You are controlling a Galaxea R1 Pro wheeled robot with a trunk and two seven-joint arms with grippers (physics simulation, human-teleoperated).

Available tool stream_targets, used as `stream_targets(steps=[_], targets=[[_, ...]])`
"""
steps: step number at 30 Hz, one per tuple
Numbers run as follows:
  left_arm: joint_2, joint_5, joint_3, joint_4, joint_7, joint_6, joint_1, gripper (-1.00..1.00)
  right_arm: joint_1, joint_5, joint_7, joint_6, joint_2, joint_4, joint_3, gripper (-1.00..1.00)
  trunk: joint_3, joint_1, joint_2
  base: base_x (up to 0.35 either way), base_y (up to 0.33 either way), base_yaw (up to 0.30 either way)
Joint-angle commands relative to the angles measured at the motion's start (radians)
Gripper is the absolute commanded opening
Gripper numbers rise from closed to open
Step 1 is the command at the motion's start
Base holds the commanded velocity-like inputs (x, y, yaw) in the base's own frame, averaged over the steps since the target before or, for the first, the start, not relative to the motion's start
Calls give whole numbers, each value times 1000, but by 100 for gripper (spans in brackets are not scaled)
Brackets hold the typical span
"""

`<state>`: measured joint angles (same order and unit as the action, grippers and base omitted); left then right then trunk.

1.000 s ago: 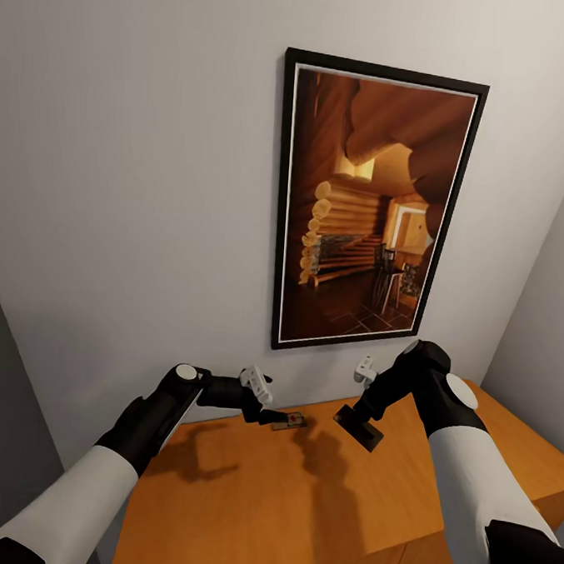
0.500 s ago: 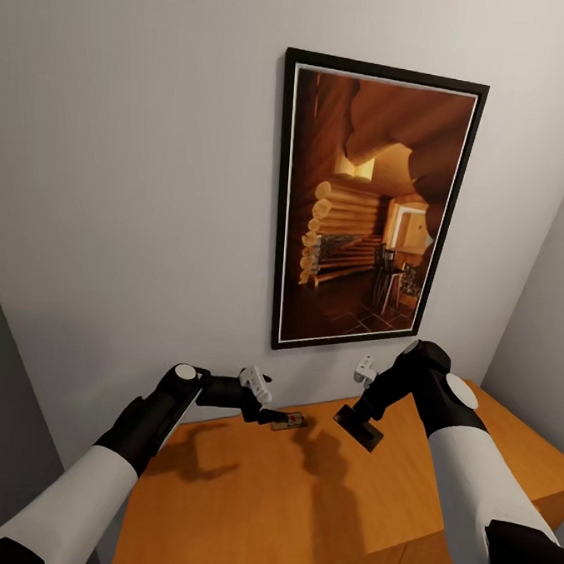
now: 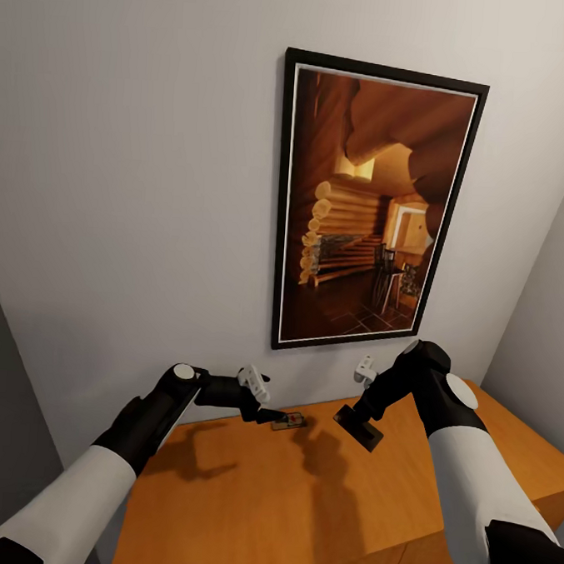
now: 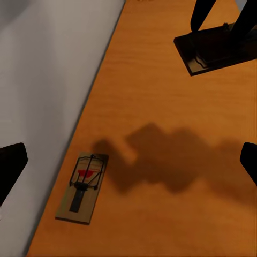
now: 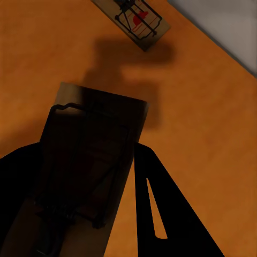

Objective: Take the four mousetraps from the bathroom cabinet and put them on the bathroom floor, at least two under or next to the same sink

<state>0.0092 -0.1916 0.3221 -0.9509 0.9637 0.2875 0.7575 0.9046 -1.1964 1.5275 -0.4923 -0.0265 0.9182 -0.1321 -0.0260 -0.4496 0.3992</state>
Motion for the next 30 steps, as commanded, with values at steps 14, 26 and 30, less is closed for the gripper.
stream_targets(steps=[14, 26, 30], targets=[[-1, 0, 2, -2, 3, 10, 0, 100, 0, -5, 7, -11, 0, 1, -1, -100, 1, 0, 1, 0, 0, 0], [3, 0, 2, -2, 3, 10, 0, 100, 0, -5, 7, -11, 0, 1, -1, -100, 1, 0, 1, 0, 0, 0], [5, 0, 2, -2, 3, 10, 0, 100, 0, -5, 7, -11, 0, 1, -1, -100, 1, 0, 1, 0, 0, 0]])
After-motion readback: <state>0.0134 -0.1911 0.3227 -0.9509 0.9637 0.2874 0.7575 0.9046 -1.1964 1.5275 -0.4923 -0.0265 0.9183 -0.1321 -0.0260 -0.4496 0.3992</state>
